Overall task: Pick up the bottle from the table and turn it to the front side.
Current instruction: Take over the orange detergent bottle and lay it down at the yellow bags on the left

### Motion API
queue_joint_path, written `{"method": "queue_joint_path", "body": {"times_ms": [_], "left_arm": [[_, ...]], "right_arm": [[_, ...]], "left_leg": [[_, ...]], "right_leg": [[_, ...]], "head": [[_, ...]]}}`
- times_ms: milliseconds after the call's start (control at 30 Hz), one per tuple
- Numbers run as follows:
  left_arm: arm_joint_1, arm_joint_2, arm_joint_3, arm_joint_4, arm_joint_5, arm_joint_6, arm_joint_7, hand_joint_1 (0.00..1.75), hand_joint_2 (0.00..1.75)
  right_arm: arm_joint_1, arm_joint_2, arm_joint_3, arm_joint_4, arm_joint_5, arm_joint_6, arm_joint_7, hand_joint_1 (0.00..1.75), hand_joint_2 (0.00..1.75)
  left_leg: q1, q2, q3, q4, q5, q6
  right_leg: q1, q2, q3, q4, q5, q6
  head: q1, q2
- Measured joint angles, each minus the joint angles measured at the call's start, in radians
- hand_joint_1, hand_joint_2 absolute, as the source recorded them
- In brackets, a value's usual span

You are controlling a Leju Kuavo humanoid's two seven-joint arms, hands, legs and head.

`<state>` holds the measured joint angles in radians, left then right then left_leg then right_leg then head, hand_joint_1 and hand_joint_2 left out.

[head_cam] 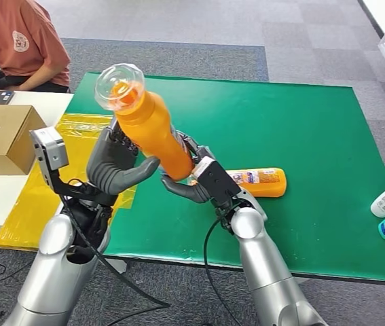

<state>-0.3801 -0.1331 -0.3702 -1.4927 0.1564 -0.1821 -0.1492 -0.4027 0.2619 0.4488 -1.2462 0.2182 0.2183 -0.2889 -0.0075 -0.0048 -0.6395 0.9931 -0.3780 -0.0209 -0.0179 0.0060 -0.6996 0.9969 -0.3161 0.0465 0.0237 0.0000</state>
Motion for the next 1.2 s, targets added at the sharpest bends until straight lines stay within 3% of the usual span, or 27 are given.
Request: {"method": "queue_joint_path", "body": {"times_ms": [500, 533, 567, 633, 667, 700, 1200], "left_arm": [[-0.022, -0.001, -0.01, 0.0, -0.008, 0.01, 0.011, 0.0, 1.75], [-0.022, -0.001, -0.011, 0.0, -0.008, 0.01, 0.011, 0.08, 1.75], [-0.022, -0.001, -0.011, 0.0, -0.009, 0.01, 0.012, 0.32, 1.75], [-0.023, -0.001, -0.012, 0.0, -0.012, 0.012, 0.014, 1.19, 1.75], [-0.024, -0.001, -0.012, 0.0, -0.015, 0.015, 0.016, 1.55, 1.75], [-0.024, -0.001, -0.013, 0.0, -0.019, 0.02, 0.018, 1.75, 1.75], [-0.031, -0.001, -0.014, 0.0, -0.039, 0.043, 0.029, 1.75, 1.75]], "right_arm": [[-0.007, 0.01, 0.0, 0.001, 0.025, -0.003, -0.007, 1.75, 1.75], [-0.007, 0.01, 0.0, 0.001, 0.026, -0.004, -0.007, 1.75, 1.75], [-0.007, 0.01, 0.0, 0.001, 0.028, -0.004, -0.007, 1.75, 1.75], [-0.006, 0.01, 0.001, 0.001, 0.033, -0.006, -0.008, 1.75, 1.75], [-0.006, 0.01, 0.002, 0.001, 0.034, -0.007, -0.008, 1.75, 1.75], [-0.006, 0.01, 0.002, 0.001, 0.036, -0.008, -0.008, 1.75, 1.75], [0.002, 0.01, 0.002, -0.007, 0.046, -0.013, -0.009, 1.75, 1.75]], "left_leg": [[0.0, 0.0, 0.0, 0.0, 0.0, 0.0], [0.0, 0.0, 0.0, 0.0, 0.0, 0.0], [0.0, 0.0, 0.0, 0.0, 0.0, 0.0], [0.0, 0.0, 0.0, 0.0, 0.0, 0.0], [0.0, 0.0, 0.0, 0.0, 0.0, 0.0], [0.0, 0.0, 0.0, 0.0, 0.0, 0.0], [0.0, 0.0, 0.0, 0.0, 0.0, 0.0]], "right_leg": [[0.0, 0.0, 0.0, 0.0, 0.0, 0.0], [0.0, 0.0, 0.0, 0.0, 0.0, 0.0], [0.0, 0.0, 0.0, 0.0, 0.0, 0.0], [0.0, 0.0, 0.0, 0.0, 0.0, 0.0], [0.0, 0.0, 0.0, 0.0, 0.0, 0.0], [0.0, 0.0, 0.0, 0.0, 0.0, 0.0], [0.0, 0.0, 0.0, 0.0, 0.0, 0.0]], "head": [[0.0, 0.0], [0.0, 0.0], [0.0, 0.0], [0.0, 0.0], [0.0, 0.0], [0.0, 0.0], [0.0, 0.0]]}}
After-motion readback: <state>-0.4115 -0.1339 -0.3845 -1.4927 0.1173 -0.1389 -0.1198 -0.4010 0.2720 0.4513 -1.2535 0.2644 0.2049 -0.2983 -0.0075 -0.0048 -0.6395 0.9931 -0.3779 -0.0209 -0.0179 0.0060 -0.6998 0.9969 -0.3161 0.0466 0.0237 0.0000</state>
